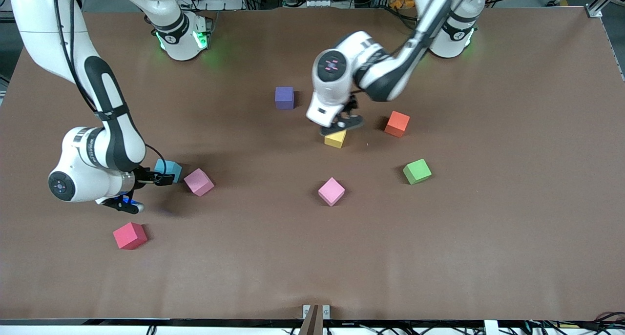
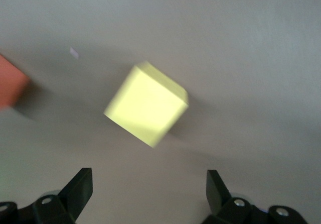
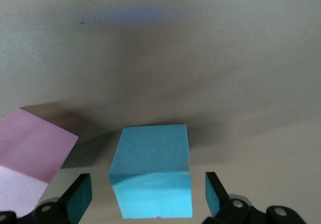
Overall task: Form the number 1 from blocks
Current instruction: 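Grasp the cyan cube with the right gripper while the left gripper grasps yellow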
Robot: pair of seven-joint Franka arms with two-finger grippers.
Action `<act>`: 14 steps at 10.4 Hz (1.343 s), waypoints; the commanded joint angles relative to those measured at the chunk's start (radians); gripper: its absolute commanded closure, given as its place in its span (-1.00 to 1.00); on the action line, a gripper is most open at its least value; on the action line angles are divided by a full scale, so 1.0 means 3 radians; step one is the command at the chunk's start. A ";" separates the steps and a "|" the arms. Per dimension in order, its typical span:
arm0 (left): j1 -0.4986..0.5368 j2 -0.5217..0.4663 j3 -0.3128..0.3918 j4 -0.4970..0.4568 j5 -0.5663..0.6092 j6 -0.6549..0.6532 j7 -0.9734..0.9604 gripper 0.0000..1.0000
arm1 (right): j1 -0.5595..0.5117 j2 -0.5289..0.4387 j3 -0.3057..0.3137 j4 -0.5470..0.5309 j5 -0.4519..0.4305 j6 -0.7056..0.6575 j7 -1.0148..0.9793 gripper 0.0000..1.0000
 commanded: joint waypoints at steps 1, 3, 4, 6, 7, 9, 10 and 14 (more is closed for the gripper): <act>-0.0239 0.0002 0.0043 0.0042 -0.0015 0.0080 -0.0348 -1.00 | 0.0029 0.0022 -0.0010 -0.0069 -0.0030 0.0055 0.0004 -1.00; -0.0387 -0.0080 -0.0074 0.0042 -0.0056 0.0085 -0.0685 -1.00 | 0.0029 0.0068 -0.0005 -0.0095 -0.0025 0.0035 0.0014 -0.89; -0.0434 -0.0075 -0.0176 0.0032 -0.0011 0.0212 -0.0879 -1.00 | 0.0029 0.0068 -0.0005 -0.0115 -0.0010 0.0035 0.0014 -0.69; -0.0709 0.0017 -0.0192 -0.0019 0.0355 0.0351 -0.0973 -1.00 | 0.0024 0.0063 -0.0010 -0.0110 0.0005 0.0020 0.0034 -0.20; -0.0695 0.0027 -0.0172 -0.0004 0.0479 0.0351 -0.0933 -1.00 | 0.0024 0.0038 -0.0010 -0.0105 0.0005 0.0015 0.0045 -0.18; -0.0480 0.0159 -0.0162 0.0179 0.0496 0.0351 -0.0907 -1.00 | 0.0029 -0.0100 -0.0010 -0.0079 -0.0020 0.0015 0.0004 -0.18; -0.0495 0.0246 -0.0162 0.0251 0.0521 0.0356 -0.0907 -1.00 | 0.0044 -0.0192 -0.0010 -0.0079 -0.0056 0.0020 0.0004 -0.18; -0.0669 0.0585 -0.0167 0.0467 0.0618 0.0556 -0.0917 -1.00 | 0.0289 -0.0499 -0.0015 -0.0100 -0.0117 0.0015 0.0126 -0.19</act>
